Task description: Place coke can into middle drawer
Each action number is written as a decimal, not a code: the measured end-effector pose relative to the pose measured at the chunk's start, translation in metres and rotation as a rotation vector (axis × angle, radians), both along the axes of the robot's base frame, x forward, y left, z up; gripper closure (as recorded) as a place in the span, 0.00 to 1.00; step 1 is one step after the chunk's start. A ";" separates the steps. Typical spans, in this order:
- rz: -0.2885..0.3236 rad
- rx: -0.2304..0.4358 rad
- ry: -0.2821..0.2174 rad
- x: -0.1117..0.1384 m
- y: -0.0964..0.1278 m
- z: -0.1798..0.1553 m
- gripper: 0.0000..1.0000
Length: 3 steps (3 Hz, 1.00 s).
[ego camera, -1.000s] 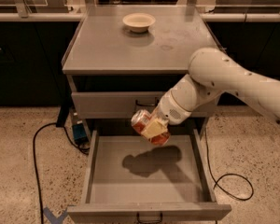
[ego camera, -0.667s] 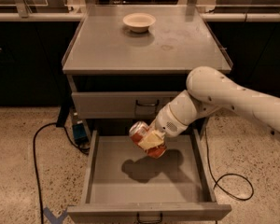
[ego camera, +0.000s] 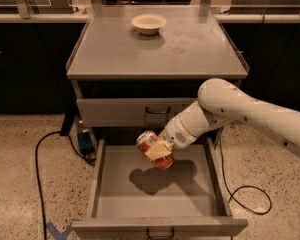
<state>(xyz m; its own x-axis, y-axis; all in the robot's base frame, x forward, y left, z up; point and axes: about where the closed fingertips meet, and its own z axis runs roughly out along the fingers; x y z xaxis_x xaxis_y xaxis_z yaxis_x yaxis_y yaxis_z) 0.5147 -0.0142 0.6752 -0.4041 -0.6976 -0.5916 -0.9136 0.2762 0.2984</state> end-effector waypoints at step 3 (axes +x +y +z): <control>-0.175 -0.141 0.156 -0.037 -0.023 -0.131 1.00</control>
Offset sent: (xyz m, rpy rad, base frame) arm -0.0619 -0.0311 -0.1671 -0.1754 0.2465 -0.2038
